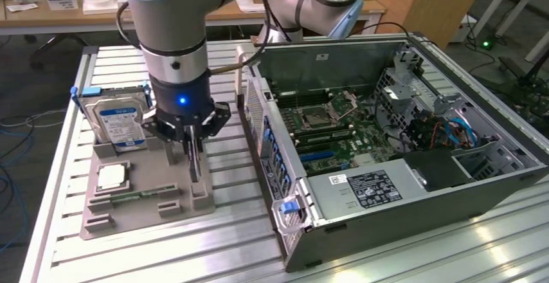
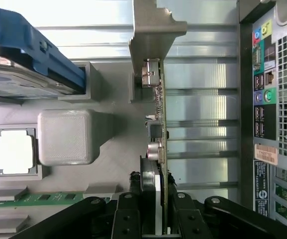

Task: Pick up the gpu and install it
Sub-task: 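Pick up the gpu and move the gpu toward the slot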

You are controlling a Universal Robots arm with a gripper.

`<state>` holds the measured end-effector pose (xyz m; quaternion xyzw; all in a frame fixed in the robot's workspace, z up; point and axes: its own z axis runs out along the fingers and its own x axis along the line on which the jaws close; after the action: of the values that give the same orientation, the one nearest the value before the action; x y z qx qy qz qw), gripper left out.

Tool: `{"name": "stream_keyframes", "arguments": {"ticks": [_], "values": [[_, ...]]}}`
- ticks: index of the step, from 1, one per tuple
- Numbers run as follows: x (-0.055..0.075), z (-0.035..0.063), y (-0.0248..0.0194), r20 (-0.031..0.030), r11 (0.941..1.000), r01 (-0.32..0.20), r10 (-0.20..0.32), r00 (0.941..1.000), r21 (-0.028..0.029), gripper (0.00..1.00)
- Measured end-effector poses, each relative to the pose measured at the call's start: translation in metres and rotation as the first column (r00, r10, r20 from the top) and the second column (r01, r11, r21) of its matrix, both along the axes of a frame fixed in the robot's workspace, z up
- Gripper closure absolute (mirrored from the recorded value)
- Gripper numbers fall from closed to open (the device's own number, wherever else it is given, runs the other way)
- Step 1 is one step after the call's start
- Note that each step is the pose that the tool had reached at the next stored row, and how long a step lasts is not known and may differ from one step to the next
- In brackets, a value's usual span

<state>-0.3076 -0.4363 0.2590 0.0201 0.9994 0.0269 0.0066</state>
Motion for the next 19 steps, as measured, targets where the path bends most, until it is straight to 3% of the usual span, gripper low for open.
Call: {"name": "stream_keyframes", "arguments": {"ticks": [19], "values": [[0.000,0.0647,0.0000,0.0000,1.0000,0.000,0.000,1.0000,0.0013,0.72]]}}
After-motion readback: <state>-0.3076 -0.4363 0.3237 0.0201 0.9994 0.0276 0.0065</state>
